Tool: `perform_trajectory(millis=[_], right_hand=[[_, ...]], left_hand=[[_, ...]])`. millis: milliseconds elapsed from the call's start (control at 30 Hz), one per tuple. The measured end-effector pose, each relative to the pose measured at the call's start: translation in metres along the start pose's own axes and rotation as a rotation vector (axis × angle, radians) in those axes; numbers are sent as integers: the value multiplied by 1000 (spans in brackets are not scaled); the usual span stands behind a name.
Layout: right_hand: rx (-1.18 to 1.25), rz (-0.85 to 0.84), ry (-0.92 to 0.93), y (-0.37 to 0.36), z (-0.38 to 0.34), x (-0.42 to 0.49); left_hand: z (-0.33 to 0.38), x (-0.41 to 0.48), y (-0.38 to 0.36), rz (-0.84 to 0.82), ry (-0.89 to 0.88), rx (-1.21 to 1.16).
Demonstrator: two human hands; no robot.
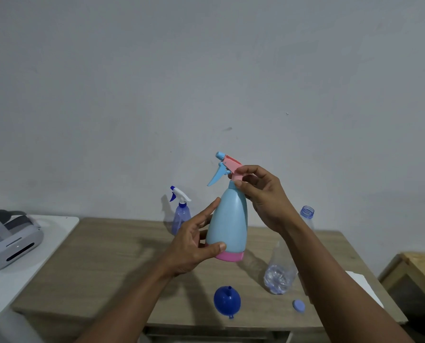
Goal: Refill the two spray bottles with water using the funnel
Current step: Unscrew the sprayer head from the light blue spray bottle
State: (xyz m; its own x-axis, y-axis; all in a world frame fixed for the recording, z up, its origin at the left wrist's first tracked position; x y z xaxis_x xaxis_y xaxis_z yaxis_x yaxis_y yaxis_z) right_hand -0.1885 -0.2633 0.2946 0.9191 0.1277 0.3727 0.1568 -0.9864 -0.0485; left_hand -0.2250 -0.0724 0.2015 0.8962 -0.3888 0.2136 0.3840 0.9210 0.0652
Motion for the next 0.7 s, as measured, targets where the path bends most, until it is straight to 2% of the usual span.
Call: perform_trajectory(millis=[133, 300, 500, 700], right_hand=[[-13, 3, -2, -4, 1, 1], [-31, 92, 54, -10, 5, 4], [-33, 46, 23, -3, 5, 8], [-7, 71, 74, -10, 2, 7]], left_hand=[[-1, 1, 4, -3, 7, -1], [-2, 4, 6, -1, 19, 12], [-2, 5, 11, 8, 4, 13], [-2, 7, 8, 2, -11, 19]])
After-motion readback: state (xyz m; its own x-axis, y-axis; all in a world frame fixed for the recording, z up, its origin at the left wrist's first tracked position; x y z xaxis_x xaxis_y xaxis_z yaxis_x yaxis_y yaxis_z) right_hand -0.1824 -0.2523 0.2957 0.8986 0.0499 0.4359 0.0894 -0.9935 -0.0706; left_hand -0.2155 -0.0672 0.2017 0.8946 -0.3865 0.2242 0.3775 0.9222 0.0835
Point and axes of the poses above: each hand's wrist, its own x-axis towards the middle knuckle, its own y-axis out of the back of the hand, z = x × y, the point moved 1 cm from there along x, towards the middle knuckle, and after that the axes turned 4 degrees about y, right-handed, at the moved point
